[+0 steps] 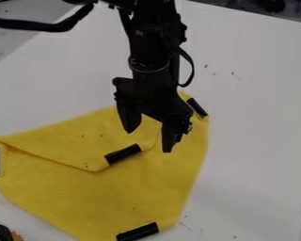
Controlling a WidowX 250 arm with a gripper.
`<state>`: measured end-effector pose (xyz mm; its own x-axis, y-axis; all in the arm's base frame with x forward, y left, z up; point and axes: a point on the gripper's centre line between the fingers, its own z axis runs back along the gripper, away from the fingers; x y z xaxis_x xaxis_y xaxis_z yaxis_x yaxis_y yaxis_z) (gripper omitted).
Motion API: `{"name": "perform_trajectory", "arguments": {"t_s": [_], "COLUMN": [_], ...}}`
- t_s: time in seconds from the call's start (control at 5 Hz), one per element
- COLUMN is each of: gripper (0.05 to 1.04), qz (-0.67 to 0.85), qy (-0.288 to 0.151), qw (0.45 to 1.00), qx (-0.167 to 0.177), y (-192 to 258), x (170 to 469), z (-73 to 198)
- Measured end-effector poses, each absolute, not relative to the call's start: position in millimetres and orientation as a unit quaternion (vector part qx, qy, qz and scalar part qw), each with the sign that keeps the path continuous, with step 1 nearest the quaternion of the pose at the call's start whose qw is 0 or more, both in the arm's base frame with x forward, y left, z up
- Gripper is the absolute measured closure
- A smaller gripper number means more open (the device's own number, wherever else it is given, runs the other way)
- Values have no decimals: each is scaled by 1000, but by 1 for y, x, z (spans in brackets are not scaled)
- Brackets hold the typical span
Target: Fold the cloth from bottom right to top left
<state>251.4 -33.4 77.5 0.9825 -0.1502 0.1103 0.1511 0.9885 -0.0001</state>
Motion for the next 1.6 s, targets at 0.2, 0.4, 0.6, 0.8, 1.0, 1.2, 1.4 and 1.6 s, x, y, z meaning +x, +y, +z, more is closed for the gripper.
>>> {"name": "perform_trajectory", "arguments": {"t_s": [0.2,0.4,0.6,0.8,1.0,1.2,1.4,1.6], "gripper": [83,83,83,83,83,83,83,83], "qz": [-70,-68,-58,-64,-71,-76,-74,-66], "qy": [-41,-49,-68,-60,-68,-66,-67,-72], "qw": [997,996,996,996,995,994,994,994], "qx": [-4,-8,-5,-17,-34,-37,-37,-37], "y": [-33,-47,-59,-71,-83,-93,-94,-85], "x": [247,219,200,186,179,173,175,176], "z": [70,63,60,53,45,34,22,11]}}
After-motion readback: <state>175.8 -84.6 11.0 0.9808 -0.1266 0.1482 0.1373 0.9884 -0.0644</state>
